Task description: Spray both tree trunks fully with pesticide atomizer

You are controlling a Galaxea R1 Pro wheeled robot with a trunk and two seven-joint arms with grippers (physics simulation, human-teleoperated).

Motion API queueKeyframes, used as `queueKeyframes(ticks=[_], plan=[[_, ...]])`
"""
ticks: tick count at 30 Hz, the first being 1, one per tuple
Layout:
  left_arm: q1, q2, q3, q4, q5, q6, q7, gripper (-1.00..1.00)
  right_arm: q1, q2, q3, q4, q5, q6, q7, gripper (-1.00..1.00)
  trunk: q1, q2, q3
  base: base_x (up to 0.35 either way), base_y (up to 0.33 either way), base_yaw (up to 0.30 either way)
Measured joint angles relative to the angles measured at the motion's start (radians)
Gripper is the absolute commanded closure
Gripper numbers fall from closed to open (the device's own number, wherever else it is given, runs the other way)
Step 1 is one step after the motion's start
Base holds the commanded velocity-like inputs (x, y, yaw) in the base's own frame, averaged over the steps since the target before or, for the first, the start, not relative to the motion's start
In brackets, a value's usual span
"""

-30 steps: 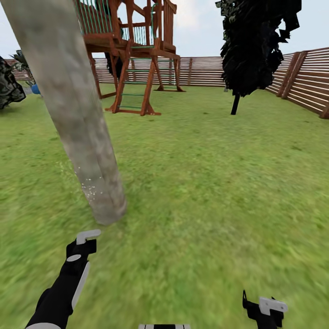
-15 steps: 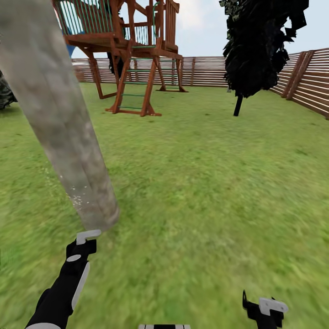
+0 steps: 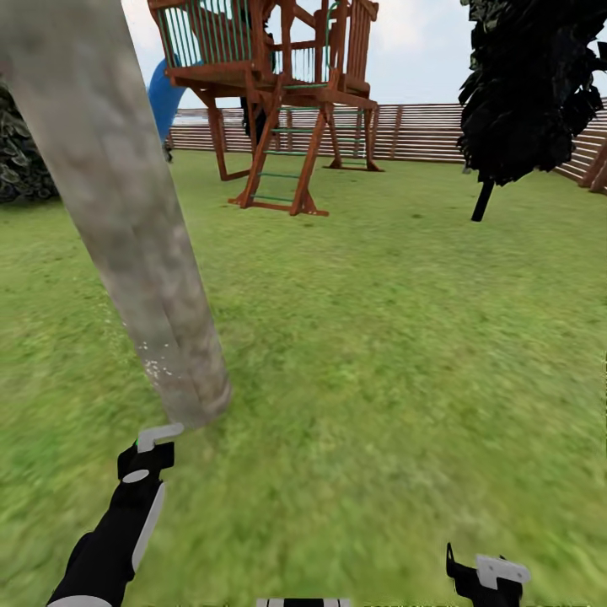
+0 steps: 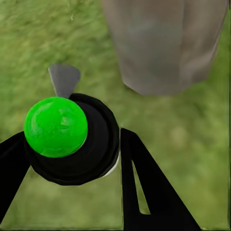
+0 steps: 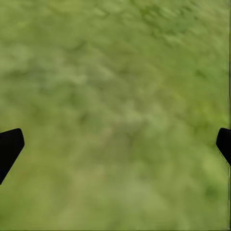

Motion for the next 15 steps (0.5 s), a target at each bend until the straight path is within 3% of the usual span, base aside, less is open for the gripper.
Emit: queueKeyframes(ticks=[4, 9, 15], plan=[[0.000, -0.001, 0.000, 0.000, 0.004, 0.001, -0.001, 1.00, 0.000, -0.002, -0.001, 0.000, 0.000, 0.000, 0.000, -1.00, 0.000, 0.000, 0.000, -0.178, -0.242, 0.003], [0.000, -0.001, 0.001, 0.000, 0.005, 0.002, -0.004, 1.00, 0.000, -0.002, -0.001, 0.000, -0.001, 0.000, -0.001, -1.00, 0.000, 0.000, 0.000, -0.028, -0.267, 0.025], [-0.001, -0.001, 0.001, 0.002, 0.004, 0.003, -0.008, 1.00, 0.000, 0.000, -0.001, 0.000, -0.001, 0.000, -0.002, -1.00, 0.000, 0.000, 0.000, 0.000, -0.273, 0.250]])
